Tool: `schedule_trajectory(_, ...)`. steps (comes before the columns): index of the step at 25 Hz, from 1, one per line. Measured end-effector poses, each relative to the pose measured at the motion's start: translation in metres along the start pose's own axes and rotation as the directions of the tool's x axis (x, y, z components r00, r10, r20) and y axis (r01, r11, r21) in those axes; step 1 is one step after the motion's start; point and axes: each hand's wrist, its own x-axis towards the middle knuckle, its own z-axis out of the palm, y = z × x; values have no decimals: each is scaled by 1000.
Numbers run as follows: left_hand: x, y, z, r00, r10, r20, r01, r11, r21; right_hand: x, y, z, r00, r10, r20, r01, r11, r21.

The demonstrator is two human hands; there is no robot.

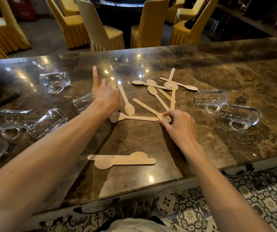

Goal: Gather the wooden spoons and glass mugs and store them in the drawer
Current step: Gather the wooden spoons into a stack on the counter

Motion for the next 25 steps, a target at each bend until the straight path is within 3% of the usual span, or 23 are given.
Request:
schedule_trajectory(5, 3, -3, 4, 1000, 20, -6, -21, 999, -31, -10, -1, -13, 999, -49, -17, 51, 992, 116)
schedule_trajectory(8, 4, -6, 5, 998, 17, -66, -22, 997, -79, -27, -3, -26, 982, -176, 72, 153, 957, 248)
schedule_trajectory(12, 5, -13, 7, 984, -5, -178, -38, 972, -232, -49, -3, -35, 946, -279, 165, 221, 928, 301)
schedule_trajectory(18, -17, -20, -7, 900, -98, -425, -214, 751, -625, -68, -17, -25, 847, -438, 301, 317, 871, 375)
schedule_trajectory(21, -48, -28, -7, 882, 15, -471, -389, 586, -710, -73, -21, -19, 826, -477, 299, 345, 849, 400)
schedule_trajectory(25, -88, -36, 3, 903, 228, -365, -430, 464, -775, -76, -20, -15, 825, -488, 286, 358, 842, 403)
